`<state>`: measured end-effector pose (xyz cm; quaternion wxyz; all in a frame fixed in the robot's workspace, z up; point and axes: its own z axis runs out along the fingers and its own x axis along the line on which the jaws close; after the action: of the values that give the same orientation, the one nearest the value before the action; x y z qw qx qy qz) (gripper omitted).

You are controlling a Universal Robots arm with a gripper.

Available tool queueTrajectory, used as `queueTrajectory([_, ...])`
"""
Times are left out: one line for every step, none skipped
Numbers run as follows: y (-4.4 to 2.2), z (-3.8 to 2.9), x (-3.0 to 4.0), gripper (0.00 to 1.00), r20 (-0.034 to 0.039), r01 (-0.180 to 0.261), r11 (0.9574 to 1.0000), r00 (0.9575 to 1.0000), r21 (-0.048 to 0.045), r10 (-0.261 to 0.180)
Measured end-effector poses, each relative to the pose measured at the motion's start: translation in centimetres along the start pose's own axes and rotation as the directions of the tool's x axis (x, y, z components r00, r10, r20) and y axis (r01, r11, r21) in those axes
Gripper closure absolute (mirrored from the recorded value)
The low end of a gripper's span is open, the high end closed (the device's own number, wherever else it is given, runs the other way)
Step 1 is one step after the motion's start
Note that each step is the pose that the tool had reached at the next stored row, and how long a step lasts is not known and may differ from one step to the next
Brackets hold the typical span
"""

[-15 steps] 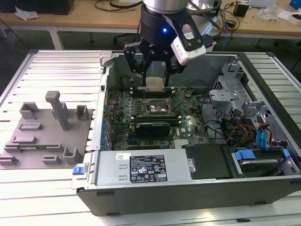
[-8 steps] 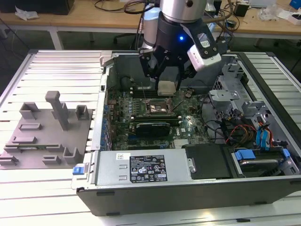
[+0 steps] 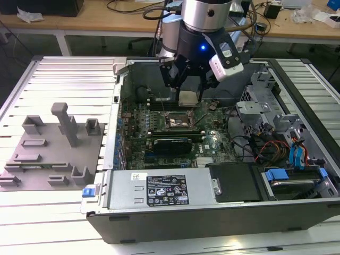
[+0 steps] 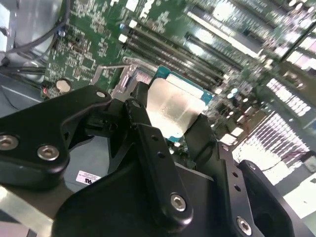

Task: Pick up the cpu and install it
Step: 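Pick up the cpu and move it towards the insertion slot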

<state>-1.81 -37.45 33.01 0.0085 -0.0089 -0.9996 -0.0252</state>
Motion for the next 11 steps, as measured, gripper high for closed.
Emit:
queueTrajectory([0.32,0.17,0.01,0.45,-0.0001,0.000,1.0000,1.0000,0.0000,0.000])
queueTrajectory([0.88,0.52,0.01,0.45,-0.0001,0.000,1.0000,1.0000,-0.0004,0.000])
queueTrajectory([1.17,0.73,0.02,0.45,-0.0001,0.000,1.0000,1.0000,-0.0003,0.000])
queueTrajectory([1.38,0.90,0.02,0.45,-0.0001,0.000,1.0000,1.0000,-0.0002,0.000])
queueTrajectory([1.69,1.17,0.02,0.45,-0.0001,0.000,1.0000,1.0000,-0.0003,0.000])
queueTrajectory([1.91,1.38,0.02,0.45,0.0000,0.000,1.0000,1.0000,-0.0004,0.000])
queueTrajectory([2.32,1.78,0.02,0.45,-0.0001,0.000,1.0000,1.0000,-0.0004,0.000])
queueTrajectory([2.58,2.07,0.01,0.45,0.0000,0.000,1.0000,1.0000,-0.0004,0.000])
queueTrajectory([2.74,2.24,0.02,0.45,0.0000,0.000,1.0000,1.0000,-0.0004,0.000])
queueTrajectory([2.94,2.51,0.02,0.45,-0.0001,0.000,1.0000,1.0000,-0.0002,0.000])
queueTrajectory([3.06,2.70,0.02,0.45,-0.0001,0.000,1.0000,1.0000,-0.0004,0.000])
